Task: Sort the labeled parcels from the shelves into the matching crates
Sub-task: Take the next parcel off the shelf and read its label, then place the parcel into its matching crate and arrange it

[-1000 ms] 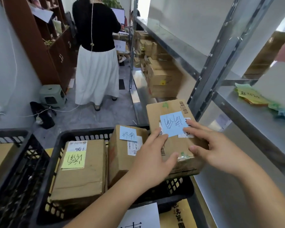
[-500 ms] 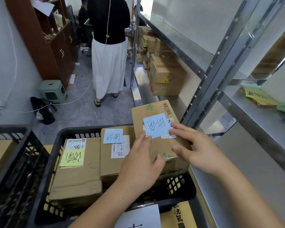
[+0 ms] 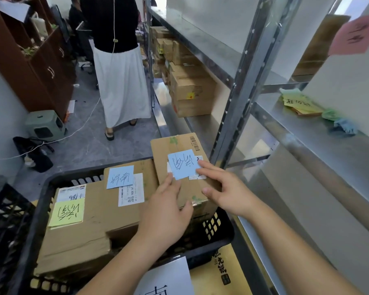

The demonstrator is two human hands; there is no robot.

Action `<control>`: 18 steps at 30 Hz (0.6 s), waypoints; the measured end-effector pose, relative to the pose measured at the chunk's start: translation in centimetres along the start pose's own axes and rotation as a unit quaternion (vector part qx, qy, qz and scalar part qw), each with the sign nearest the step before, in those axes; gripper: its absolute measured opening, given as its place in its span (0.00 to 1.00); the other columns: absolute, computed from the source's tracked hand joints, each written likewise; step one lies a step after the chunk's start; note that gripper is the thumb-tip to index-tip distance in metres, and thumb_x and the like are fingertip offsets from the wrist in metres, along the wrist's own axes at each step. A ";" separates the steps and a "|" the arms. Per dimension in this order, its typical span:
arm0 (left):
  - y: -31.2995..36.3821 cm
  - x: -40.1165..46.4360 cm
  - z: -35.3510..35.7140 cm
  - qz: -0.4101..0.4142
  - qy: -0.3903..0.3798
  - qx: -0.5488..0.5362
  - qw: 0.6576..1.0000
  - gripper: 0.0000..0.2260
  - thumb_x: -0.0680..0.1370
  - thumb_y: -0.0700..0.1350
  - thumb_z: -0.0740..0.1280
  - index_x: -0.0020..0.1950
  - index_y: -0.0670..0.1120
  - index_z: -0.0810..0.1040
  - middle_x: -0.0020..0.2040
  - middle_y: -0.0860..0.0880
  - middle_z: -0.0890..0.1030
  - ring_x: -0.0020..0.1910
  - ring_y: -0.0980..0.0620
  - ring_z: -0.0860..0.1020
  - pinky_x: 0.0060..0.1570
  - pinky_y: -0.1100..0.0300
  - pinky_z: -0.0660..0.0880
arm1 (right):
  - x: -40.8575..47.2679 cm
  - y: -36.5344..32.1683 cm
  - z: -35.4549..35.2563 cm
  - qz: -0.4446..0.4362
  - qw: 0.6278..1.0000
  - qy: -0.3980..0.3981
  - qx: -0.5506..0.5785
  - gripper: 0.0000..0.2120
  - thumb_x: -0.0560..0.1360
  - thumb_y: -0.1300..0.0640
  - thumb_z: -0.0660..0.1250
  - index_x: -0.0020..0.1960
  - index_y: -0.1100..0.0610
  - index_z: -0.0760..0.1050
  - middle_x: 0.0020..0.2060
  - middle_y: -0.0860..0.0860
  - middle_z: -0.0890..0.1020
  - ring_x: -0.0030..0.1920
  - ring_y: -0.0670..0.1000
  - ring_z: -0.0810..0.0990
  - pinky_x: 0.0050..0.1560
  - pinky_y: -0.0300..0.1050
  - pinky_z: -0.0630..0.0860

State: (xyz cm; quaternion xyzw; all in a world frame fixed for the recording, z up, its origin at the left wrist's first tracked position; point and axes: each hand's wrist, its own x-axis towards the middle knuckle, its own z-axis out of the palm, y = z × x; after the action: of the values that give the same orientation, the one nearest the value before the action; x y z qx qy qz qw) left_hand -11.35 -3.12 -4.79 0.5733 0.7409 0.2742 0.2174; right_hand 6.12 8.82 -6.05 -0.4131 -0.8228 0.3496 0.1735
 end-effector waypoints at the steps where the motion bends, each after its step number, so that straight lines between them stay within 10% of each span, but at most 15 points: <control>1: -0.1 0.3 0.5 -0.001 -0.002 0.014 1.000 0.25 0.80 0.56 0.64 0.77 0.54 0.67 0.81 0.54 0.58 0.76 0.54 0.63 0.70 0.57 0.65 | 0.2 0.5 0.3 0.008 1.000 -0.004 0.001 0.26 0.78 0.59 0.72 0.74 0.47 0.73 0.74 0.30 0.65 0.75 0.33 0.61 0.79 0.45 0.59; 7: -2.3 3.3 1.3 0.002 -0.030 0.077 0.997 0.24 0.76 0.62 0.68 0.68 0.53 0.73 0.71 0.56 0.67 0.62 0.52 0.76 0.54 0.57 0.74 | 1.5 1.9 1.1 0.025 0.996 -0.050 -0.066 0.26 0.78 0.54 0.72 0.75 0.46 0.72 0.77 0.35 0.64 0.74 0.33 0.61 0.79 0.40 0.56; 11: -3.7 4.7 1.1 -0.027 -0.104 0.093 0.990 0.46 0.69 0.66 0.74 0.81 0.54 0.58 0.82 0.55 0.49 0.77 0.52 0.62 0.70 0.56 0.65 | 1.4 2.2 1.3 0.043 0.988 -0.085 -0.118 0.33 0.75 0.51 0.74 0.77 0.44 0.67 0.78 0.34 0.61 0.76 0.38 0.61 0.78 0.40 0.57; 18: -4.1 5.4 1.6 -0.031 -0.137 0.137 0.981 0.50 0.69 0.67 0.73 0.83 0.52 0.52 0.83 0.53 0.46 0.80 0.51 0.55 0.75 0.53 0.60 | 2.4 0.8 1.1 0.086 0.973 -0.137 -0.166 0.43 0.74 0.52 0.75 0.83 0.49 0.56 0.82 0.37 0.49 0.79 0.43 0.57 0.77 0.41 0.59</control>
State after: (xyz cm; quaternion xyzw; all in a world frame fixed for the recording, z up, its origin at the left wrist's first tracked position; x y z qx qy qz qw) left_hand -14.65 1.61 -8.72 0.6064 0.7523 0.0818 0.2443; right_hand 4.52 10.61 -7.40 -0.4538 -0.8465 0.2751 -0.0423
